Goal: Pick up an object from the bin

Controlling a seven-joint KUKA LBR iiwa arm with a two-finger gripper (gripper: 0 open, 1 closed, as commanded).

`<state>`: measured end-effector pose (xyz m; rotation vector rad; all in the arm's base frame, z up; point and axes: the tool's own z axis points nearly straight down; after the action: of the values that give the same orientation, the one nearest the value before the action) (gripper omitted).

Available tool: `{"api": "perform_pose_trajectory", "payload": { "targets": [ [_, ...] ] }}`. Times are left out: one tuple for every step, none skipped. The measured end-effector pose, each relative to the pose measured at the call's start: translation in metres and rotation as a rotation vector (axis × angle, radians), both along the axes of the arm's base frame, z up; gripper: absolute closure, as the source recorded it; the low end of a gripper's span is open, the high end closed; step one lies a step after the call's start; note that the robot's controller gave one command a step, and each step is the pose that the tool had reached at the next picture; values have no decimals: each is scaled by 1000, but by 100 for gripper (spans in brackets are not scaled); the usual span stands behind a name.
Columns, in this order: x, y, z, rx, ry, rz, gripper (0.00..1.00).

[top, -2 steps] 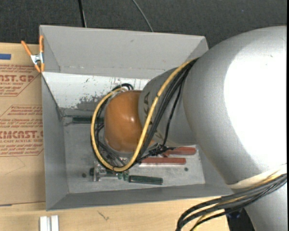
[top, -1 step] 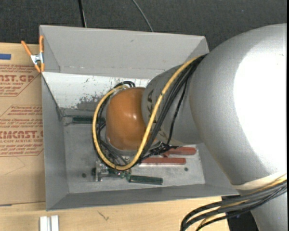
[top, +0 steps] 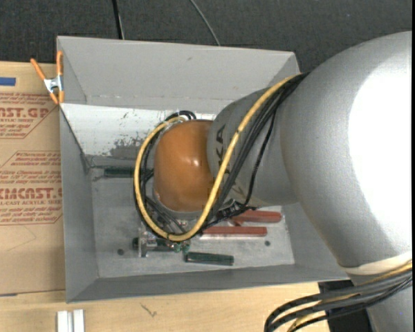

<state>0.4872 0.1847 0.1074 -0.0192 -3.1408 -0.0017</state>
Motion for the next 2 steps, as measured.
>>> {"api": "perform_pose_trajectory", "payload": {
  "targets": [
    [-1,0,13,-2,4,1,100],
    [-1,0,34,-2,5,0,100]
  ]
}}
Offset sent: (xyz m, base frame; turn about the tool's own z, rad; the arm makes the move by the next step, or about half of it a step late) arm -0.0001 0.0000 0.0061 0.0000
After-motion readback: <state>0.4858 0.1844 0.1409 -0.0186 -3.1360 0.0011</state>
